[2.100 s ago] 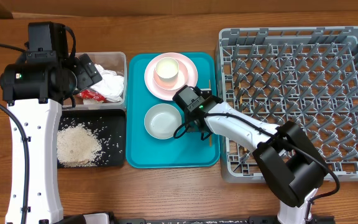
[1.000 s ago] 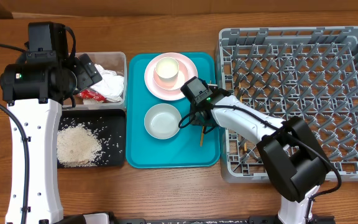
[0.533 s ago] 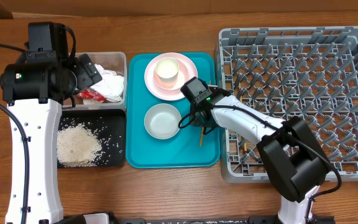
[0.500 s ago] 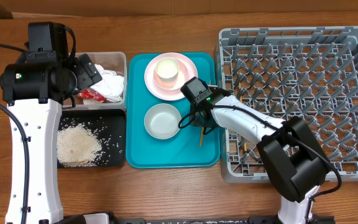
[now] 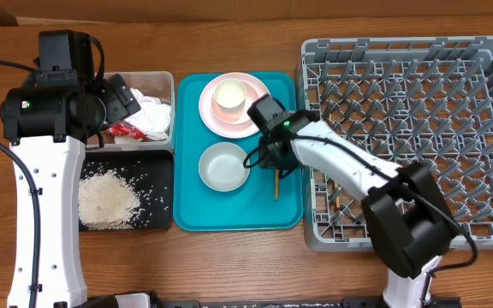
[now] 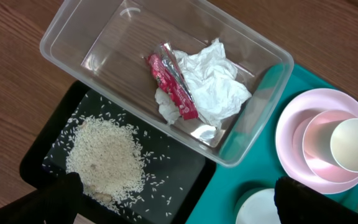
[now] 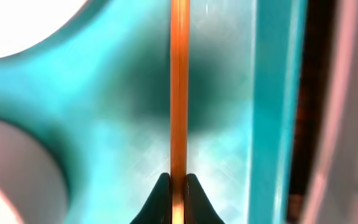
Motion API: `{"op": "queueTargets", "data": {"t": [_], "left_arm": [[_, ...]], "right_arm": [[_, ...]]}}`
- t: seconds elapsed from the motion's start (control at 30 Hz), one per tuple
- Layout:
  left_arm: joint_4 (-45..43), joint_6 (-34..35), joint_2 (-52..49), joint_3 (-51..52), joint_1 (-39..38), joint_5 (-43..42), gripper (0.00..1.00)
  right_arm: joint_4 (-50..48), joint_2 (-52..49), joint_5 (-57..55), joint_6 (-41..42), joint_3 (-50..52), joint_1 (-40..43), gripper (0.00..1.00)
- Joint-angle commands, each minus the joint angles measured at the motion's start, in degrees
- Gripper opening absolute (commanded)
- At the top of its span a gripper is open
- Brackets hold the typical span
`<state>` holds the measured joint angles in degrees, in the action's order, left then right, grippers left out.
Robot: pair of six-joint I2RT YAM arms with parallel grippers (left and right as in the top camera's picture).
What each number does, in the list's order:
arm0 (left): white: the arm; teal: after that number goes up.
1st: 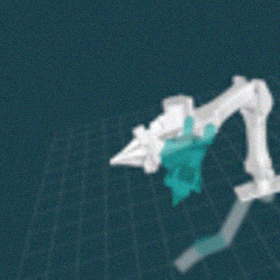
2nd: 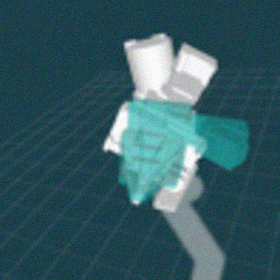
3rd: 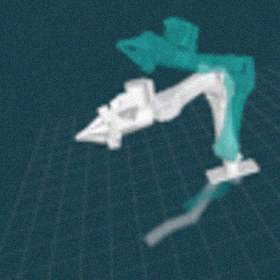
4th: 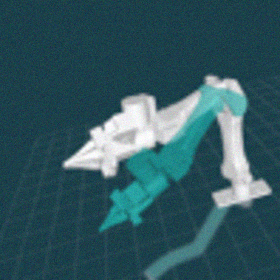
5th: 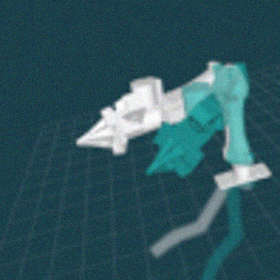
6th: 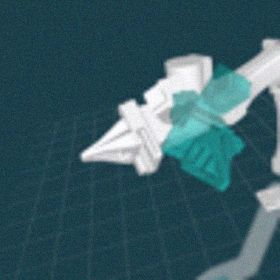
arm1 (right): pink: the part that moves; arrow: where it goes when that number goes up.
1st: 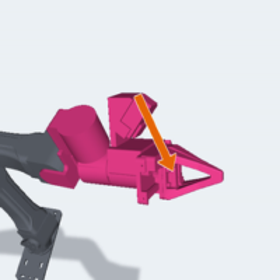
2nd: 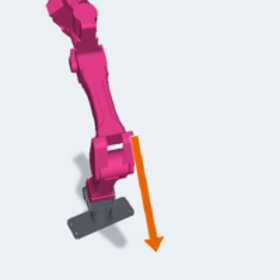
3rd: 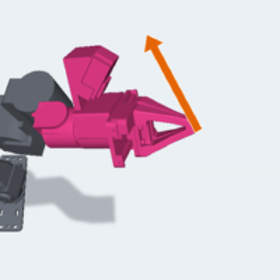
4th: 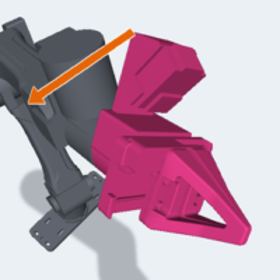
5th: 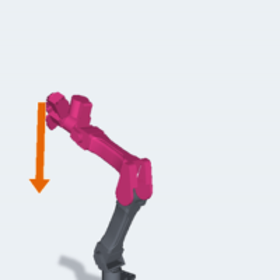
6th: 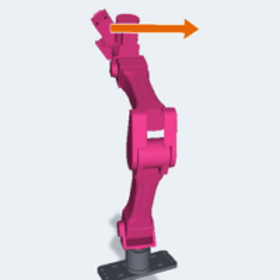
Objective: Sort waste into correct bins and load items into the dishwasher
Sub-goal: 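Lift the second chopstick with the right gripper into the dish rack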
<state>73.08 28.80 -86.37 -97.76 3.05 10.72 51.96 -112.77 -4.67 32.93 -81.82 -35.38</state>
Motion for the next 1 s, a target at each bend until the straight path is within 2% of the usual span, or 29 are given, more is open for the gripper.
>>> {"op": "queueTargets", "data": {"t": [0.0, 0.37, 0.57, 0.97], "left_arm": [[0.00, 0.15, -0.20, -0.26, 0.15, -0.07, 1.00], [0.00, 0.15, -0.20, -0.26, 0.15, -0.07, 1.00], [0.00, 0.15, -0.20, -0.26, 0.15, -0.07, 1.00], [0.00, 0.15, -0.20, -0.26, 0.15, -0.07, 1.00]], "right_arm": [[2.93, 7.85, 0.31, -5.75, -4.87, 1.84, 0.04], [13.05, 20.20, 0.28, -12.44, -6.14, 11.17, 0.04], [16.81, 20.09, 0.28, -18.05, -4.46, 15.21, 0.04], [14.95, 19.80, -1.70, -20.04, 2.80, 21.66, 0.04]]}}
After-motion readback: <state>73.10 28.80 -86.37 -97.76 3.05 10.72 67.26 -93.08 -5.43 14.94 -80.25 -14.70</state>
